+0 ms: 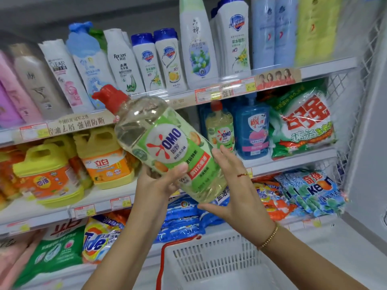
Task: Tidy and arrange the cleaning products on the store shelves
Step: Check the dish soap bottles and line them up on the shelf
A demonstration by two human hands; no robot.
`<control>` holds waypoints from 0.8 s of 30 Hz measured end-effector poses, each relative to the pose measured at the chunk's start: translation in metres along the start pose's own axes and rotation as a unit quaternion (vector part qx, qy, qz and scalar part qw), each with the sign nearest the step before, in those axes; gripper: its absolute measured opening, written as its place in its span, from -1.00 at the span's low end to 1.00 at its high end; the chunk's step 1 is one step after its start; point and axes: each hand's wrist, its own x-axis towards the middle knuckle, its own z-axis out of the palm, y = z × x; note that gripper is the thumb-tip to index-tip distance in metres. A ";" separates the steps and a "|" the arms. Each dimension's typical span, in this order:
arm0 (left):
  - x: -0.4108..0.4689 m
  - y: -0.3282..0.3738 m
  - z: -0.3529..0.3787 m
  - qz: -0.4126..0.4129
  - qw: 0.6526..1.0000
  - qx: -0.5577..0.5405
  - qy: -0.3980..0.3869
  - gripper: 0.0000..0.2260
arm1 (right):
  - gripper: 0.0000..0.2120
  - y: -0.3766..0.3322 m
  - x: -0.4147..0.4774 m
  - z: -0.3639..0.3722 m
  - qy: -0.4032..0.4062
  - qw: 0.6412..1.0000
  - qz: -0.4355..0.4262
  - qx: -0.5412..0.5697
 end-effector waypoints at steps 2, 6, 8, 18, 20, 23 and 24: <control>0.000 0.005 0.001 -0.004 1.000 -0.021 0.016 -0.24 | 0.03 -0.003 0.004 0.006 0.036 0.999 -0.002 0.009; 0.003 0.009 0.000 -0.004 0.999 -0.042 0.029 -0.23 | -0.07 -0.013 0.013 0.016 0.088 0.996 -0.028 -0.011; 0.005 0.011 -0.002 -0.005 0.998 -0.058 0.026 -0.17 | -0.08 -0.017 0.018 0.017 0.113 0.992 -0.053 -0.028; 0.023 0.005 -0.011 0.010 0.988 -0.145 -0.046 -0.11 | -0.12 -0.023 0.031 0.022 0.090 0.987 0.012 0.132; 0.028 -0.001 -0.014 0.002 0.987 -0.151 -0.052 -0.11 | -0.17 -0.020 0.034 0.022 0.064 0.966 0.060 0.242; 0.033 -0.008 -0.020 -0.027 0.984 -0.168 -0.044 -0.07 | -0.24 -0.011 0.040 0.016 0.023 0.915 0.127 0.383; 0.034 -0.010 -0.022 -0.035 0.983 -0.175 -0.041 -0.05 | -0.25 -0.007 0.041 0.014 0.008 0.898 0.142 0.416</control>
